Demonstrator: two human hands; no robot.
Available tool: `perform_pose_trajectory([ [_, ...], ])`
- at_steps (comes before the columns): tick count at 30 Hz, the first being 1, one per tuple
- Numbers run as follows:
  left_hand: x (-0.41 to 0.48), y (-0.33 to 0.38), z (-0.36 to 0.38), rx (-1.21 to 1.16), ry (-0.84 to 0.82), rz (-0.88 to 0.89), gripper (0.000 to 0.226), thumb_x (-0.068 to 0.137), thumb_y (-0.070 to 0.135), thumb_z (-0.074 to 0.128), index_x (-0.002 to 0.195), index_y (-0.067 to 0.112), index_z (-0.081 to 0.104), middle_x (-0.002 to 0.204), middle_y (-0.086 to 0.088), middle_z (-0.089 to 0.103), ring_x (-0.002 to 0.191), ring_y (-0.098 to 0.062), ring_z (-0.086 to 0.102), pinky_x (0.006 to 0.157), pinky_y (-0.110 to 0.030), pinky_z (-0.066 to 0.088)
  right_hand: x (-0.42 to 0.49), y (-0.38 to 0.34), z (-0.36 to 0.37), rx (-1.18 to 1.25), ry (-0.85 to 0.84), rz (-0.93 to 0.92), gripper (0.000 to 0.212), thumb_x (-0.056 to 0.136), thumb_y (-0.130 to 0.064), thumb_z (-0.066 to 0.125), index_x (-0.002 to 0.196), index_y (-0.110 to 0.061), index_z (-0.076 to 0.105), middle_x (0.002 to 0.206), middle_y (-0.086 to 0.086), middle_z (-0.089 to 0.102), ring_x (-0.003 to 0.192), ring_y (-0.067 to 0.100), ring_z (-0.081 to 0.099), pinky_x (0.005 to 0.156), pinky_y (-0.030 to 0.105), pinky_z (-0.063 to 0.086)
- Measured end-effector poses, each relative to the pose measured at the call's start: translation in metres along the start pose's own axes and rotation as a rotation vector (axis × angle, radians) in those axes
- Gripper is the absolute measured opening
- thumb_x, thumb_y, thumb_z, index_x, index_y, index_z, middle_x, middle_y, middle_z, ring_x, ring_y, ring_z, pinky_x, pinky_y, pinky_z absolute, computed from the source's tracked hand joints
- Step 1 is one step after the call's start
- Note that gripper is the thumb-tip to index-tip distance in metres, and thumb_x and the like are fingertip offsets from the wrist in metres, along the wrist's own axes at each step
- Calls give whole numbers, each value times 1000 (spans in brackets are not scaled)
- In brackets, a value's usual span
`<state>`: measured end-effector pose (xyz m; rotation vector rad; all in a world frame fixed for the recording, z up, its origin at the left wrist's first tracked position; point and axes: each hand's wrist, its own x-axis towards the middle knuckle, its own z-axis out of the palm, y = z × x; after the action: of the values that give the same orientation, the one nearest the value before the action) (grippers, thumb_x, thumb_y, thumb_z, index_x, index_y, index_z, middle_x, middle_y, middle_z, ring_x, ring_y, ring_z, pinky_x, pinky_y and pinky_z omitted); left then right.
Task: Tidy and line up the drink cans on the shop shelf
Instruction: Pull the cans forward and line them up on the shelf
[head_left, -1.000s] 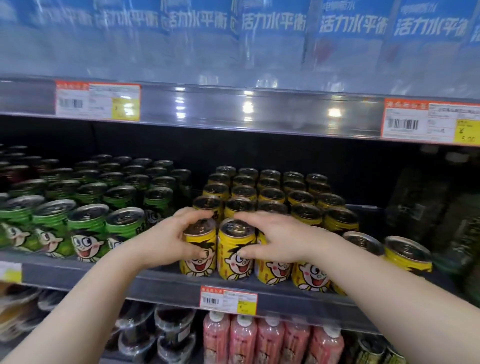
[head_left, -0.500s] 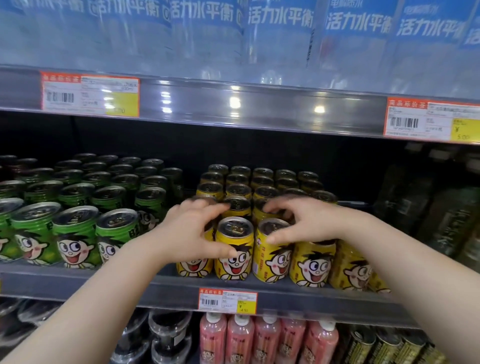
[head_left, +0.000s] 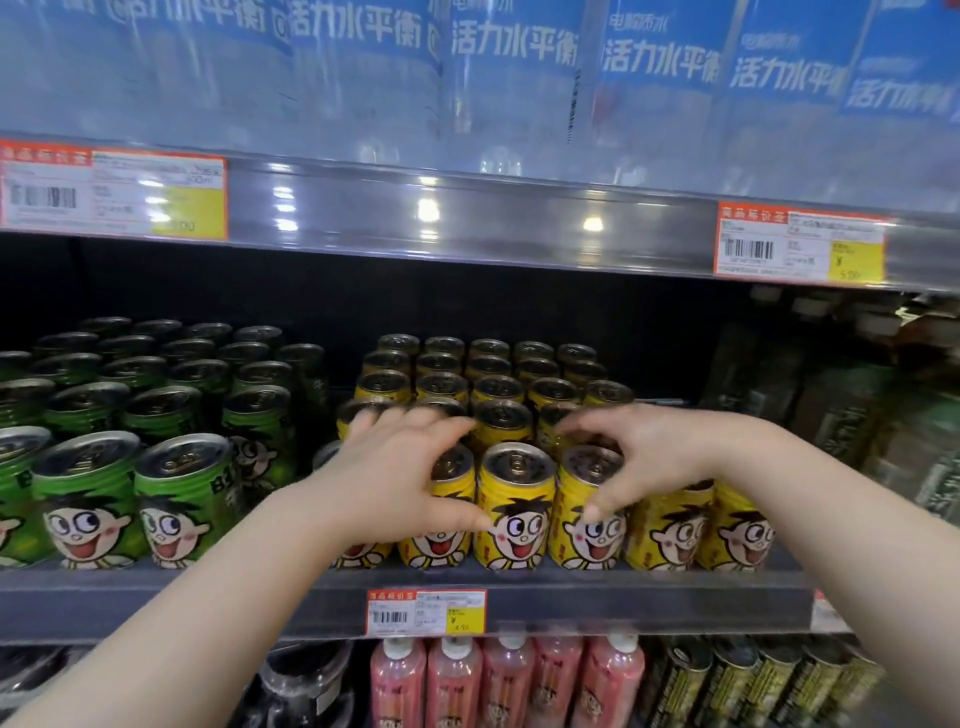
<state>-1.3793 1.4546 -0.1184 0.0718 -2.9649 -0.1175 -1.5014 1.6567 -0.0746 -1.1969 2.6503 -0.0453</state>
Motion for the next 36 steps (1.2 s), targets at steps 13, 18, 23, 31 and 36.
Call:
perform_pose_trajectory([
  [13, 20, 20, 14, -60, -2, 70, 69, 79, 55, 57, 140, 39, 29, 146, 15, 32, 133, -13, 27, 109, -36, 19, -18, 51, 0, 80, 48, 75, 92, 64, -54, 76, 141, -41, 28, 152, -8, 27, 136, 15, 32, 112, 35, 32],
  [18, 29, 46, 15, -30, 15, 28, 79, 66, 74, 54, 131, 31, 38, 136, 7, 39, 126, -17, 34, 108, -40, 23, -24, 69, 4, 3, -25, 166, 86, 66, -43, 79, 137, -43, 31, 142, -5, 39, 124, 17, 44, 102, 33, 42],
  [23, 37, 73, 26, -108, 96, 35, 82, 72, 68, 55, 140, 33, 24, 144, 5, 36, 131, -19, 31, 109, -40, 27, -29, 74, 8, 51, 4, 133, 89, 67, -43, 78, 140, -41, 29, 146, -6, 36, 129, 15, 40, 106, 31, 38],
  [31, 38, 73, 33, 16, 127, 66, 66, 82, 59, 49, 141, 41, 25, 144, 10, 36, 130, -19, 27, 109, -41, 22, -42, 94, 9, -48, -33, 254, 95, 72, -38, 76, 146, -33, 18, 154, -4, 24, 139, 16, 28, 110, 29, 30],
  [36, 18, 49, 14, -19, 150, -60, 84, 73, 69, 53, 143, 38, 18, 150, 5, 27, 138, -20, 22, 114, -41, 13, -35, 67, 10, -24, 135, 56, 94, 70, -60, 67, 146, -37, 16, 153, -5, 24, 139, 14, 27, 114, 32, 27],
])
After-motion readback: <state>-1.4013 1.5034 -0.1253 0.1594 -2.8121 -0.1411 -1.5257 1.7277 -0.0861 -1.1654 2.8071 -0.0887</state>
